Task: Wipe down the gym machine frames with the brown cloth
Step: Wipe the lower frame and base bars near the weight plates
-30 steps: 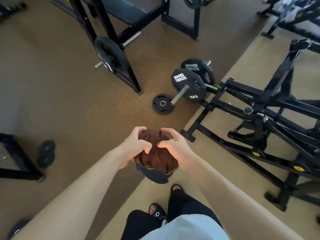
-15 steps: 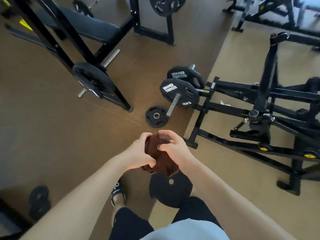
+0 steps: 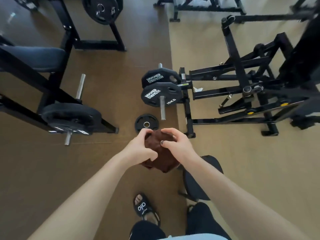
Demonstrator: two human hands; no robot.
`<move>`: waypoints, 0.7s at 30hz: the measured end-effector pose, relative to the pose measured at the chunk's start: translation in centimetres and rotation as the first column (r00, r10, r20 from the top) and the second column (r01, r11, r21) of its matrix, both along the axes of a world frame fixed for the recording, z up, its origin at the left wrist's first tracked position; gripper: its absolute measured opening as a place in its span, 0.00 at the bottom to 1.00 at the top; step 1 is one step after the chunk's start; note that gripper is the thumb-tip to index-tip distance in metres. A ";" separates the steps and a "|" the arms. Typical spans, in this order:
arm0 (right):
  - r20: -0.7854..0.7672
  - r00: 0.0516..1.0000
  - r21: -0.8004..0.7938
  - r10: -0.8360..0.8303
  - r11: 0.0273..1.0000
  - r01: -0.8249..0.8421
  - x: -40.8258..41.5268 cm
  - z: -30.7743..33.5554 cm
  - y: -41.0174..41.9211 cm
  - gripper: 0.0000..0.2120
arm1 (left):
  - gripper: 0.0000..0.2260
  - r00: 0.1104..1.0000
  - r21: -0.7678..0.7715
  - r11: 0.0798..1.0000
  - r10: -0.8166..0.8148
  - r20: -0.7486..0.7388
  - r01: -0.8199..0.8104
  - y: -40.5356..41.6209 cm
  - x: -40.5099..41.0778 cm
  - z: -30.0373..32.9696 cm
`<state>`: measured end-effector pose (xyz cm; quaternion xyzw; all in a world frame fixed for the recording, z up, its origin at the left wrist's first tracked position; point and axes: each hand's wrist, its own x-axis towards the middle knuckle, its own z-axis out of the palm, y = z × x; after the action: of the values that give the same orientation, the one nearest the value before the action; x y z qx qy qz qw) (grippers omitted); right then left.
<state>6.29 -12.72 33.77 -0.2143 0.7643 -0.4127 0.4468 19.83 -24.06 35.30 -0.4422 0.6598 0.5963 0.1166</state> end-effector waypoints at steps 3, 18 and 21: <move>0.005 0.999 0.015 -0.037 0.999 0.037 0.3 -0.3 -0.4 0.15 | 0.35 0.997 -0.021 0.997 -0.079 0.005 0.079 -1.3 -0.5 0.2; 0.089 0.917 -0.048 -0.388 0.918 0.393 -5.6 -4.2 -8.8 0.15 | 0.35 0.954 -0.039 0.955 -0.293 0.059 0.295 -12.9 -11.5 -1.2; 0.079 0.914 -0.057 -0.399 0.913 0.403 -8.9 -4.9 -14.1 0.15 | 0.35 0.968 -0.041 0.969 -0.243 0.054 0.246 -17.9 -14.9 -1.4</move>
<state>-2.64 -26.83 28.88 -0.0554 0.7614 -0.5298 0.3696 4.90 -41.93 33.95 -0.3744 0.7201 0.5508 0.1947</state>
